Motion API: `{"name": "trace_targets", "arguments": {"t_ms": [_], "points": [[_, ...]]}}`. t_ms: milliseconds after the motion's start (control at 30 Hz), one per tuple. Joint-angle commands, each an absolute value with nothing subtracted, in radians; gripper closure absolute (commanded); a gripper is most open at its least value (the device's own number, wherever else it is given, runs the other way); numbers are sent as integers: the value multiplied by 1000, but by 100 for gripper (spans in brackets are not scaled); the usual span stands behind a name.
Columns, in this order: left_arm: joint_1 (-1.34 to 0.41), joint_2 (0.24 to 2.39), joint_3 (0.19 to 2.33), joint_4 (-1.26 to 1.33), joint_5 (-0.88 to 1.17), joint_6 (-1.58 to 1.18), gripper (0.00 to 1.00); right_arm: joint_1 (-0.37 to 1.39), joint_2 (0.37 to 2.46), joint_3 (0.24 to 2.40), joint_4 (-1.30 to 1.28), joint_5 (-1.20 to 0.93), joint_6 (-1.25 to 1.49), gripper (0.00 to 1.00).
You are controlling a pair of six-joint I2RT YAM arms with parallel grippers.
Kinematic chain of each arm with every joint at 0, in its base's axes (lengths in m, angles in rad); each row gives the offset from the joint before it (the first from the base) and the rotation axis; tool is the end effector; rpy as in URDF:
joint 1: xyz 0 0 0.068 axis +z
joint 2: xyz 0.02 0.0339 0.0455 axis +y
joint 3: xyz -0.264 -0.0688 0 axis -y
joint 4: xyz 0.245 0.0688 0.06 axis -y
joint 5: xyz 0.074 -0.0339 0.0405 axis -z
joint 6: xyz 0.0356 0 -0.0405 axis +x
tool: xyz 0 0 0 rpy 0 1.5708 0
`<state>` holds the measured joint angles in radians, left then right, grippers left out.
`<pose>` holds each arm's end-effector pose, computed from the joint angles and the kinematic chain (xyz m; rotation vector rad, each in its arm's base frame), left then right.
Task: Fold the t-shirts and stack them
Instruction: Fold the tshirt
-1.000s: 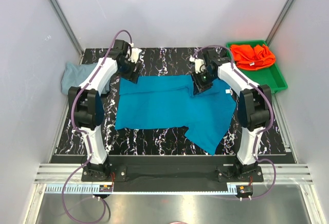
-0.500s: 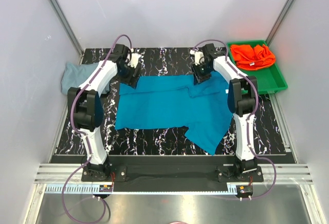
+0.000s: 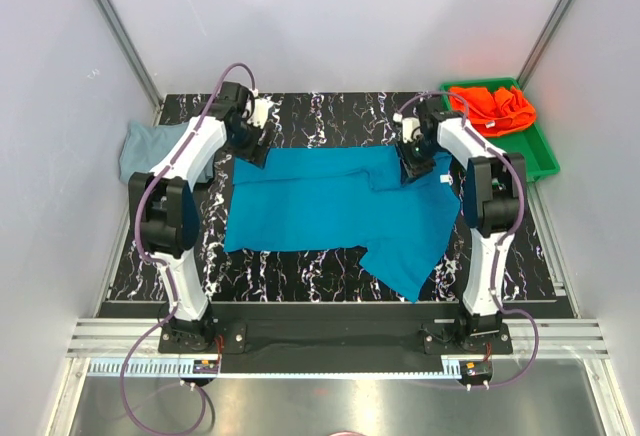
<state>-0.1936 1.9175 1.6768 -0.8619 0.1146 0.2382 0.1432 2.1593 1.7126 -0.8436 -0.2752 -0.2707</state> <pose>0.4028 -0.0831 0.2641 0.6072 2.5981 -0.1388 0.4375 0.0729 0.1773 -0.6340 2.7513 0.3647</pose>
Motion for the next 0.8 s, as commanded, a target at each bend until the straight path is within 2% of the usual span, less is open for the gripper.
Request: {"name": "trace_targets", "arguments": {"t_ms": [0,233,333,500,633,767], "points": [[-195,1907,1735,-825,147,235,19,150,2011,1651,-884,-262,-287,63],[-196,1876,1669,-785,164,224,19,150,1879,1504,-894,-258,-273,63],[-195,1868,1654,-782,166,229,19,147,1874,1503,-858,-233,-264,63],[-193,1931,1701,-828,170,235,18,118,1985,1673,-793,-233,-222,63],[-189,1985,1715,-854,179,218,19,107,2153,1901,-795,-229,-222,63],[-187,2035,1724,-845,155,225,19,98,2239,1996,-782,-230,-222,63]]}}
